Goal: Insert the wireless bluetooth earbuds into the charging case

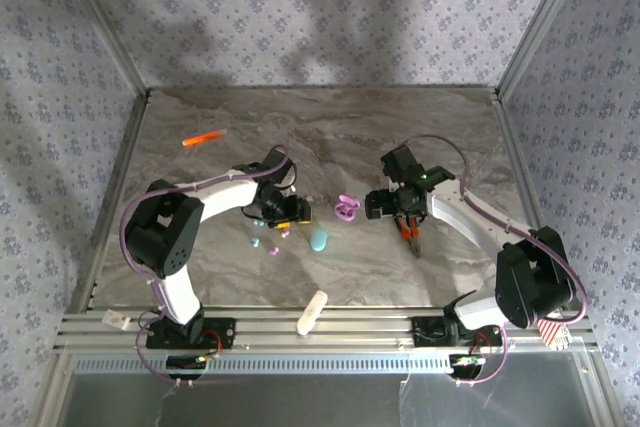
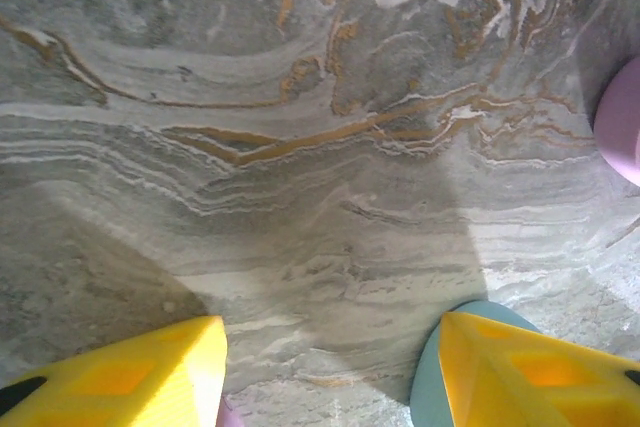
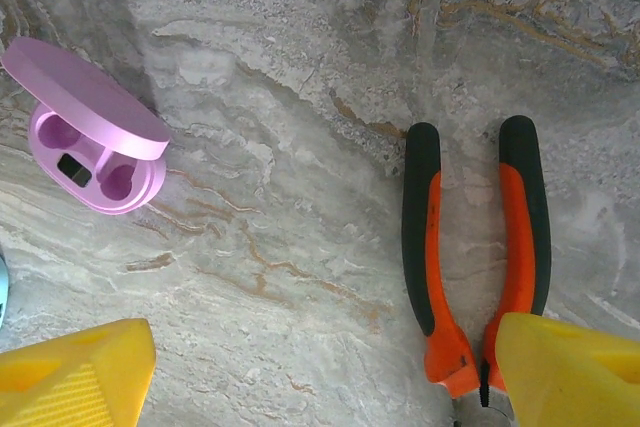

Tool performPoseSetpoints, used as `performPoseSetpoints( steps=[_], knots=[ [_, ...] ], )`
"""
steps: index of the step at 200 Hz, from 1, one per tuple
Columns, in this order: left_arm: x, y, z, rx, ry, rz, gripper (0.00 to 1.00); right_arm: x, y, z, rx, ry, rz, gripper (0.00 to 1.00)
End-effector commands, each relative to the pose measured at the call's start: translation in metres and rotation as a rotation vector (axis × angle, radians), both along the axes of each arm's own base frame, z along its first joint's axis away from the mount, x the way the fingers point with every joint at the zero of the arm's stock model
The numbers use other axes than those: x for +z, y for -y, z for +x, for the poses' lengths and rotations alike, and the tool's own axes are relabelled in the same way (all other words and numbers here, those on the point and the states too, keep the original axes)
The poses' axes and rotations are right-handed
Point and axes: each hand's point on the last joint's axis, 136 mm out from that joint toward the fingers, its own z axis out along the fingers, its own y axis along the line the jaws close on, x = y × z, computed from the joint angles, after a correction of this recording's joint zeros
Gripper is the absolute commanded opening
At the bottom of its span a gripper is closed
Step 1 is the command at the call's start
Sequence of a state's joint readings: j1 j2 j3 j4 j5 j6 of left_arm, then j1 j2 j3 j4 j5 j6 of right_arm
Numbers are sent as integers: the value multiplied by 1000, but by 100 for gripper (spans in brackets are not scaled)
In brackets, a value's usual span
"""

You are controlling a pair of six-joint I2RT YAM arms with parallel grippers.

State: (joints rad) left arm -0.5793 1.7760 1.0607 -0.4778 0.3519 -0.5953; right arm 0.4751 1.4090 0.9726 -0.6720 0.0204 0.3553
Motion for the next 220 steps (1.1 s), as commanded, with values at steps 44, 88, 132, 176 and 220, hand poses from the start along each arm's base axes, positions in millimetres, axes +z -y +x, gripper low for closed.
performPoseSetpoints(
  steps=[44, 88, 132, 176, 220],
  knots=[
    [12, 5, -3, -20, 8, 19, 59, 6, 1, -5, -23, 13, 62, 90],
    [16, -17, -1, 3, 39, 134, 61, 6, 0, -8, -22, 14, 81, 90],
    [11, -16, -6, -5, 24, 156, 62, 5, 1, -8, -23, 15, 91, 90],
    [9, -3, -13, -47, 3, 159, 63, 3, 2, -9, -26, 15, 94, 90],
    [11, 5, -14, -68, 4, 160, 63, 1, 4, -11, -31, 9, 99, 90]
  ],
)
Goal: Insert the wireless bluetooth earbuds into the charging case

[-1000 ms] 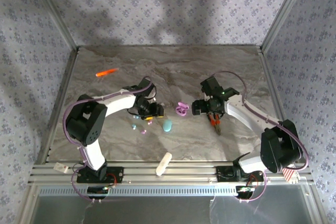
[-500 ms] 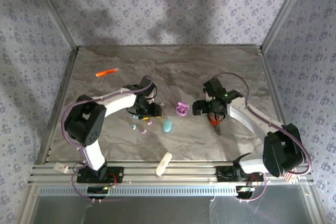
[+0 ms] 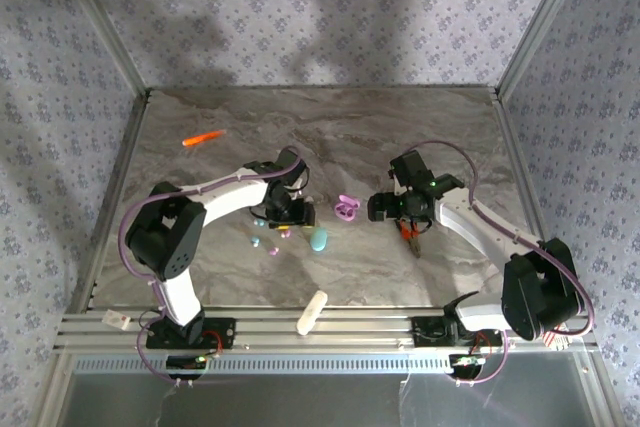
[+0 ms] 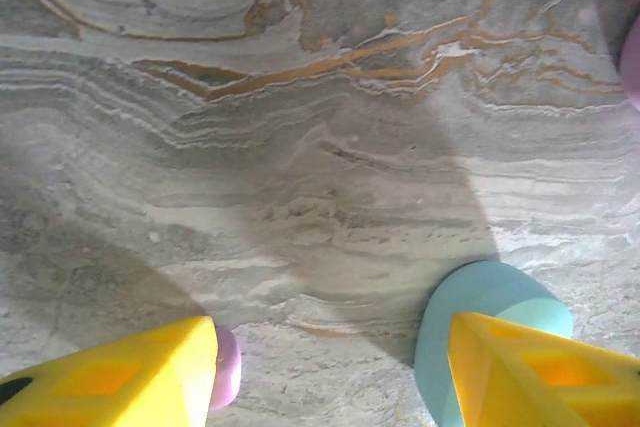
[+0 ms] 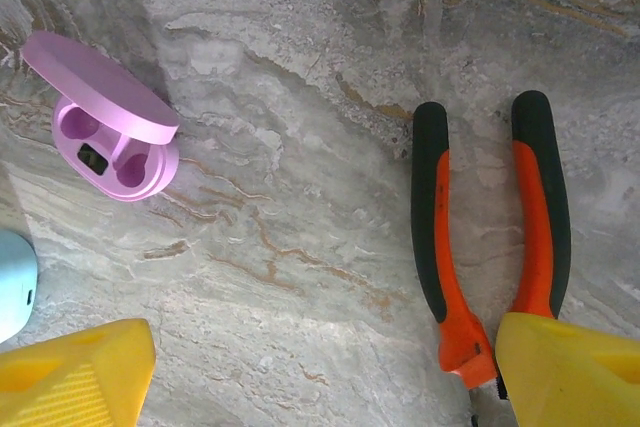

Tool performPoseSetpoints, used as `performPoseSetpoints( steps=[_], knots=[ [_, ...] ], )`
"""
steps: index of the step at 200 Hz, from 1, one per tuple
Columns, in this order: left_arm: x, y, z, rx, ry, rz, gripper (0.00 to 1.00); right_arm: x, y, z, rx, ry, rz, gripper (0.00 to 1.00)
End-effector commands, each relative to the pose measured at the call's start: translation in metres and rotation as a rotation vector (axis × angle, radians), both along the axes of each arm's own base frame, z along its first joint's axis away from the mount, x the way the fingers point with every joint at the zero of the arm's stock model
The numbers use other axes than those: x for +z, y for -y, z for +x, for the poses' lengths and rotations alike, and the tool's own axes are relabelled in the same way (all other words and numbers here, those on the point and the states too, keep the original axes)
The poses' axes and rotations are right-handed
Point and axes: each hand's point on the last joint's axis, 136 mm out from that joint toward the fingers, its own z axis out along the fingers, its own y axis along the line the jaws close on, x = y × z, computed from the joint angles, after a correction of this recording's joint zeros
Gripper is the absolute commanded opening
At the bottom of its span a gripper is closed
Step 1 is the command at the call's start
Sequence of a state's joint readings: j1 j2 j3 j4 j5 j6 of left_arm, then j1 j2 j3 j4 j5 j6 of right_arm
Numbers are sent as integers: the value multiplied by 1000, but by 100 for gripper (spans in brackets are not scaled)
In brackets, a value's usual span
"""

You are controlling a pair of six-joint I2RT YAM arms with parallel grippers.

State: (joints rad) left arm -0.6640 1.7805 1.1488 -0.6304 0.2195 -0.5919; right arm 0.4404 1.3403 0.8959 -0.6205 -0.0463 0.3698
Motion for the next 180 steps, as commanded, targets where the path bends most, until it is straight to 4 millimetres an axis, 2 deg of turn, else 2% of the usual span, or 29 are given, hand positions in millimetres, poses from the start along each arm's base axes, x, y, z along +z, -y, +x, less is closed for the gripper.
performPoseSetpoints(
  steps=[1, 43, 68, 108, 144, 180],
  knots=[
    [2, 3, -1, -13, -15, 15, 63, 2, 1, -3, -8, 0, 19, 90],
    [5, 10, -2, -32, -5, 9, 63, 1, 3, -5, -12, 0, 24, 90],
    [11, 6, -4, -29, -4, 25, 63, 1, 4, -5, -15, -1, 27, 90],
    [16, -15, 5, -1, 55, 131, 64, 3, 5, -5, -17, 5, 31, 90],
    [5, -27, 6, 6, 44, 202, 61, 3, 6, -6, -18, 6, 33, 88],
    [-5, -17, 1, -18, 11, 172, 60, 2, 6, -7, -18, 5, 36, 87]
  ],
)
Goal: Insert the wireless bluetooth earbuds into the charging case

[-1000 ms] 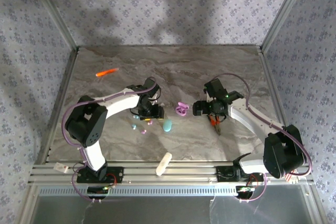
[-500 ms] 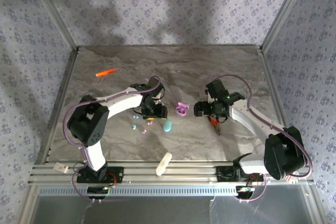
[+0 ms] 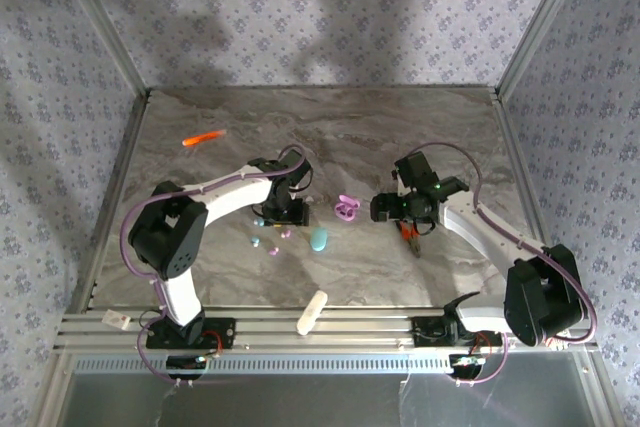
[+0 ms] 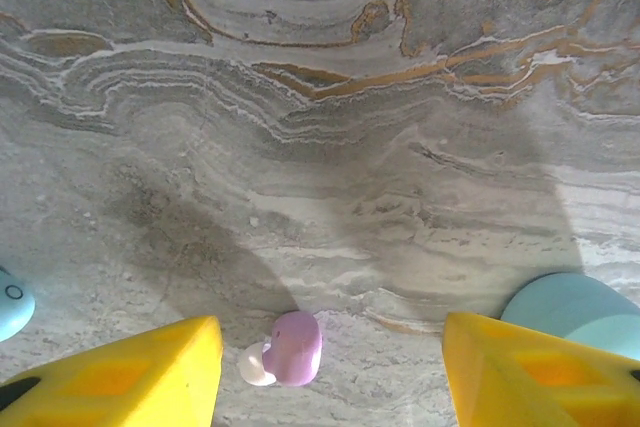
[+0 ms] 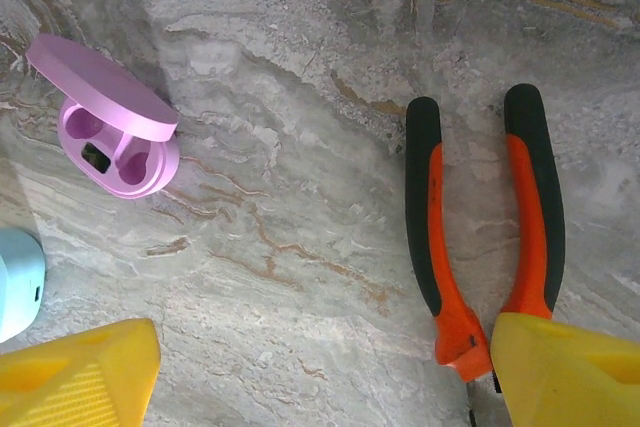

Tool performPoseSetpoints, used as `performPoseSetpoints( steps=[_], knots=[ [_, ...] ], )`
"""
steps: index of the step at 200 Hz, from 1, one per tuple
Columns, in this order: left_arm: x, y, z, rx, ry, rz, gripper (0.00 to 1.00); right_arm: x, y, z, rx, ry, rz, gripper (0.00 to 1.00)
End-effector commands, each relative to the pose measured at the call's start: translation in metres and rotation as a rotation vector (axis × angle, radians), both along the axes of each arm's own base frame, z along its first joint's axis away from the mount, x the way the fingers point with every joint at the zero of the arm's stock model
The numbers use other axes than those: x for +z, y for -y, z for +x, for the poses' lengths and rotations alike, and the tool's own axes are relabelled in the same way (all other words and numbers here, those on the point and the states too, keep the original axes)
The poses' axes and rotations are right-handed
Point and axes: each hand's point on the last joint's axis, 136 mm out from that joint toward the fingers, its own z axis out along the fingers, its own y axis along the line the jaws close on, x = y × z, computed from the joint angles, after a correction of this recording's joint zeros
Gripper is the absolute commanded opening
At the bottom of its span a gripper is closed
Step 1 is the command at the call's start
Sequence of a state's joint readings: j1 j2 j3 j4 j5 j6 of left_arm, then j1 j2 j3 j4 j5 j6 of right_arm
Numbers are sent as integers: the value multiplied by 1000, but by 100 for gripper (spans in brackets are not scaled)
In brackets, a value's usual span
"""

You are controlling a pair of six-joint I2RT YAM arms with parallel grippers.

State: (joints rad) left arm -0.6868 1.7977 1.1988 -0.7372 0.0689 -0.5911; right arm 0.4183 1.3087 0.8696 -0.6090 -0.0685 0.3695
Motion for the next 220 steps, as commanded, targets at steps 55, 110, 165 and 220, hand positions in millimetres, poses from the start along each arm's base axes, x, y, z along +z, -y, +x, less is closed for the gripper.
performPoseSetpoints(
  steps=[55, 110, 165, 220],
  knots=[
    [-10, 8, -7, -58, -49, 25, 54, 1, 2, -4, -7, -1, 13, 84],
    [-8, 9, -13, -90, -47, 56, 46, 0, 2, -5, -8, -1, 14, 83],
    [-1, -3, -9, -116, 10, 170, 44, 0, 4, -6, -12, 1, 14, 83],
    [16, -10, -3, -224, 130, 379, 44, 15, 9, -9, -25, 65, 26, 85]
  ],
)
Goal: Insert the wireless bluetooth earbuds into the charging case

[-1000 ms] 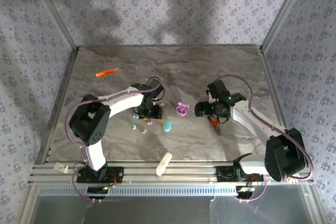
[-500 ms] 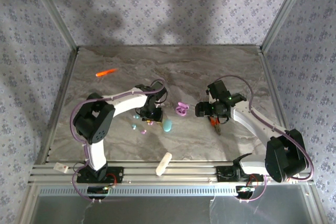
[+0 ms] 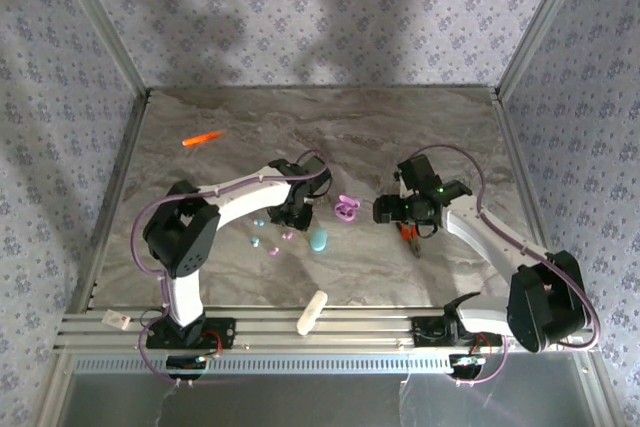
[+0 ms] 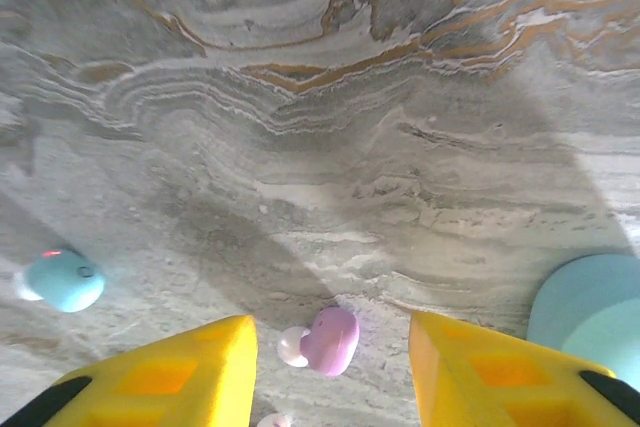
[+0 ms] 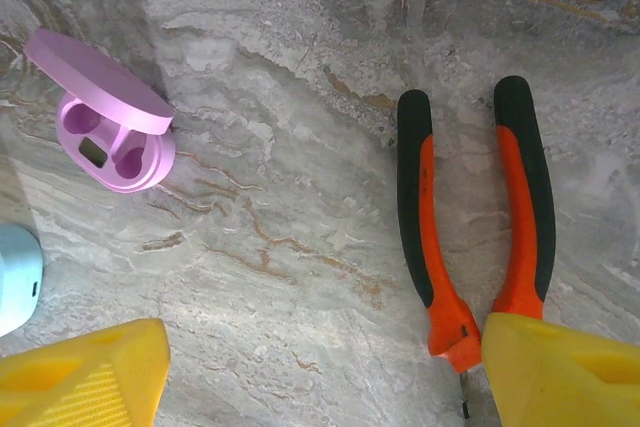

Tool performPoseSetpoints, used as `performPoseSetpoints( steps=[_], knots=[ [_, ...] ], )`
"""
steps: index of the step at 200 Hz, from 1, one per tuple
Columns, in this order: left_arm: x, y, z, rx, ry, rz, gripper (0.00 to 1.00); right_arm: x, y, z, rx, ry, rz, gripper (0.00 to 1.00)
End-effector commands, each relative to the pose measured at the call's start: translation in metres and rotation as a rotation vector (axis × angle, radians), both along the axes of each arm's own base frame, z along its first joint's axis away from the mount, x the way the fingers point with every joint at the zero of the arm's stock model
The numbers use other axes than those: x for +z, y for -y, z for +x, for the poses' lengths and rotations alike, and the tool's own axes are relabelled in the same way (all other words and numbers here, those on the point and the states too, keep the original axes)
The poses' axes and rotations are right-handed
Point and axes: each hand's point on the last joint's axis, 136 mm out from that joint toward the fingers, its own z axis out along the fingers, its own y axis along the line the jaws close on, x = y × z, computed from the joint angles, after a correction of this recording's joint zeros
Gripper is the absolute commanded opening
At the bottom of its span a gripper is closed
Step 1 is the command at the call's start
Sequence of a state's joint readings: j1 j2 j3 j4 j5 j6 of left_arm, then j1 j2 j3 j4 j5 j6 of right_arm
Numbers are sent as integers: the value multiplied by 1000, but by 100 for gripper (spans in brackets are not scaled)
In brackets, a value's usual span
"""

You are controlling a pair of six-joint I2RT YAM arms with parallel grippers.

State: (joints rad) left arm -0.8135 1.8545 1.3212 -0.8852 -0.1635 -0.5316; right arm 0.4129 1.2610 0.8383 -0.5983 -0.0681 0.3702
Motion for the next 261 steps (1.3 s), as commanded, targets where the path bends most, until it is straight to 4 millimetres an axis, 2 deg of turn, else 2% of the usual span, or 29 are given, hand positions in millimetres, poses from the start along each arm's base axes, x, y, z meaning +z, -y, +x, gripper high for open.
performPoseSetpoints(
  steps=[1, 48, 67, 126, 167, 192, 261],
  knots=[
    [5, -14, 0, -61, 36, 149, 44, 12, 5, -5, -20, 43, 15, 86],
    [3, -22, -12, -150, 27, 290, 34, 33, 20, -12, -60, 139, 43, 96],
    [1, -17, -16, -201, 25, 297, 32, 38, 26, -17, -81, 159, 61, 100],
    [-7, -1, -19, -276, 17, 302, 30, 39, 33, -21, -109, 148, 103, 100],
    [-16, -5, -18, -290, 7, 348, 25, 40, 34, -21, -115, 147, 112, 98],
    [-19, -4, -17, -295, 7, 353, 24, 41, 34, -21, -113, 147, 118, 94],
    [-26, -6, -17, -302, -5, 376, 23, 42, 35, -22, -116, 144, 125, 93]
  ],
)
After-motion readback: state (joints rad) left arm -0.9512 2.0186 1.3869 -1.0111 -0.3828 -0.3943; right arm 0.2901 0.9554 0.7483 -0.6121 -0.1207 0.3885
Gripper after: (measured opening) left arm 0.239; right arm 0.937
